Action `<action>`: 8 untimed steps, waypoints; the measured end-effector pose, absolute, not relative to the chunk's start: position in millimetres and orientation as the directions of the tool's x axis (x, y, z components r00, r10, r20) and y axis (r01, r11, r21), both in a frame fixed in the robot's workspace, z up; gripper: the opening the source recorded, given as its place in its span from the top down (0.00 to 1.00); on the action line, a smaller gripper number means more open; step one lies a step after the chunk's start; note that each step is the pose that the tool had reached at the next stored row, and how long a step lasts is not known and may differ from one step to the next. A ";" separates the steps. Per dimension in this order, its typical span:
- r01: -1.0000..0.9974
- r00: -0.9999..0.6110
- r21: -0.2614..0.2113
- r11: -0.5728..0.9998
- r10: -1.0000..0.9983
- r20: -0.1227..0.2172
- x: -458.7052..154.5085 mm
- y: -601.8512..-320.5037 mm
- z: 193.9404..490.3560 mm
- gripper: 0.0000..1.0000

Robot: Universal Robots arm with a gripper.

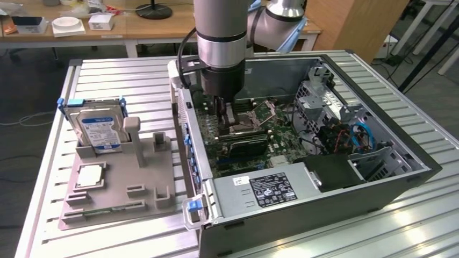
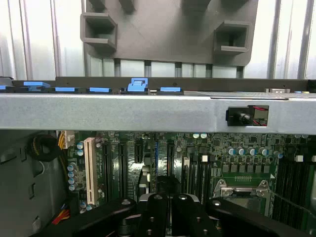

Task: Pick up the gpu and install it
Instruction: 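Press down on the gpu until it lock into place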

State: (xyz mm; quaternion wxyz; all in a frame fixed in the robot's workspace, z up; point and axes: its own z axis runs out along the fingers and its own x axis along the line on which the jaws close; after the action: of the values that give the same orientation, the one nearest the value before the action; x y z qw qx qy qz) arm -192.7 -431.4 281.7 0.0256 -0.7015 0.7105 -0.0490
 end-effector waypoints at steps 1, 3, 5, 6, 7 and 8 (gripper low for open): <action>-0.994 -0.014 -0.106 0.011 -0.999 0.032 -192.6 -431.5 281.7 0.89; -0.994 -0.014 -0.106 0.011 -0.999 0.032 -192.6 -431.4 281.7 0.89; -0.994 -0.014 -0.106 0.011 -0.999 0.032 -192.6 -431.4 281.7 0.89; -0.994 -0.014 -0.106 0.011 -0.999 0.032 -192.6 -431.4 281.7 0.89; -0.994 -0.014 -0.106 0.011 -0.999 0.032 -192.6 -431.4 281.7 0.89; -0.994 -0.014 -0.106 0.011 -0.999 0.032 -192.6 -431.4 281.7 0.89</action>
State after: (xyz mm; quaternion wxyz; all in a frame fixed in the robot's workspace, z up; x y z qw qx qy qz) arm -192.6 -431.4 281.7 0.0256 -0.7015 0.7105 -0.0490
